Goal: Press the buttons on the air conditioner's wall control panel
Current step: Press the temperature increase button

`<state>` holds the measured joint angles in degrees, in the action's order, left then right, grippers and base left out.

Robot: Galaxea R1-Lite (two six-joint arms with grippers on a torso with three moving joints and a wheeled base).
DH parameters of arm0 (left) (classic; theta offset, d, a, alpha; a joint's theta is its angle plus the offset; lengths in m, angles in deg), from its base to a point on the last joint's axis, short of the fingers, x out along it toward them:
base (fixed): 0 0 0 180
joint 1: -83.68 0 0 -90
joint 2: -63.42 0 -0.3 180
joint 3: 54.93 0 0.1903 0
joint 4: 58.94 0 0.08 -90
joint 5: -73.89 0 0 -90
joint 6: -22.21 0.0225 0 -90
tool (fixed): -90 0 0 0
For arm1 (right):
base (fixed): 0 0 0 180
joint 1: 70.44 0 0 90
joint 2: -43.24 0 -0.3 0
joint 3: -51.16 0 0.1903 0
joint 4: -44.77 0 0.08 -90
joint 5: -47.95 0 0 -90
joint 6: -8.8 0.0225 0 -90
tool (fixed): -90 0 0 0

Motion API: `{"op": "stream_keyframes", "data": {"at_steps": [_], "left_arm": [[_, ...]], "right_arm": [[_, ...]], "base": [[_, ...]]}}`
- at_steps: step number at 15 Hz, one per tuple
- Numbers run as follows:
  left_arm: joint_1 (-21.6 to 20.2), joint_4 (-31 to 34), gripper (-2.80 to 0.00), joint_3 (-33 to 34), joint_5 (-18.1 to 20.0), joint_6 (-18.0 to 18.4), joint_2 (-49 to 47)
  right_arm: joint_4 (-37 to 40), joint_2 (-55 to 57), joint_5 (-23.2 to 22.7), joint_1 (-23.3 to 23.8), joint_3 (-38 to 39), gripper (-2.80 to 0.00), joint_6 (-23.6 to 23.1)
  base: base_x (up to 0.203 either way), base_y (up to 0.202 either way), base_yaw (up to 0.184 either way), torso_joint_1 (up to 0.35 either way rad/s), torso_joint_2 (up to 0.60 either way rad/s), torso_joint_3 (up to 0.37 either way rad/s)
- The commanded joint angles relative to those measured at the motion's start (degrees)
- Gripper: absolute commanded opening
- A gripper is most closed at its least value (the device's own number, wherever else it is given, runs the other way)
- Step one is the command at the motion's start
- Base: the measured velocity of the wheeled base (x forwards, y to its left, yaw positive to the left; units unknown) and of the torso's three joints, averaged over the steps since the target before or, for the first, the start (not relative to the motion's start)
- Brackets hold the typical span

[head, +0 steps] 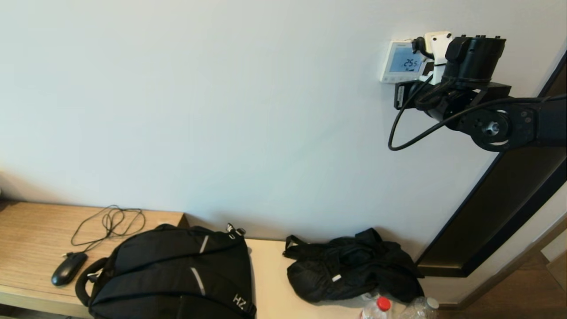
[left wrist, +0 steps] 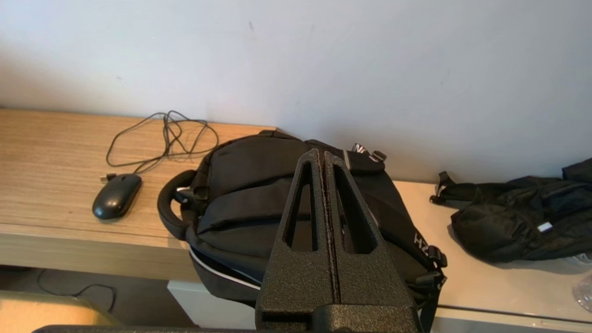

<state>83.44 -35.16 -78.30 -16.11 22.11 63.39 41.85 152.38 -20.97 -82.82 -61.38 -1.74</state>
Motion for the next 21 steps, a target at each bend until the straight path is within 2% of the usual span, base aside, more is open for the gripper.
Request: {"op": "stream_keyframes", "data": {"at_steps": [1, 21], "left_arm": [[-0.02, -0.06, -2.8, 0.0, 0.0, 0.01, 0.02], [-0.02, -0.06, -2.8, 0.0, 0.0, 0.18, 0.02]], "right_arm": [[0.0, 0.19, 0.02, 0.78, -1.0, -2.8, -0.17], [0.87, 4.06, 0.1, 1.41, -4.86, -2.8, -0.09]], "base": [[0.0, 0.0, 0.0, 0.0, 0.0, 0.0], [0.0, 0.0, 0.0, 0.0, 0.0, 0.0]]}}
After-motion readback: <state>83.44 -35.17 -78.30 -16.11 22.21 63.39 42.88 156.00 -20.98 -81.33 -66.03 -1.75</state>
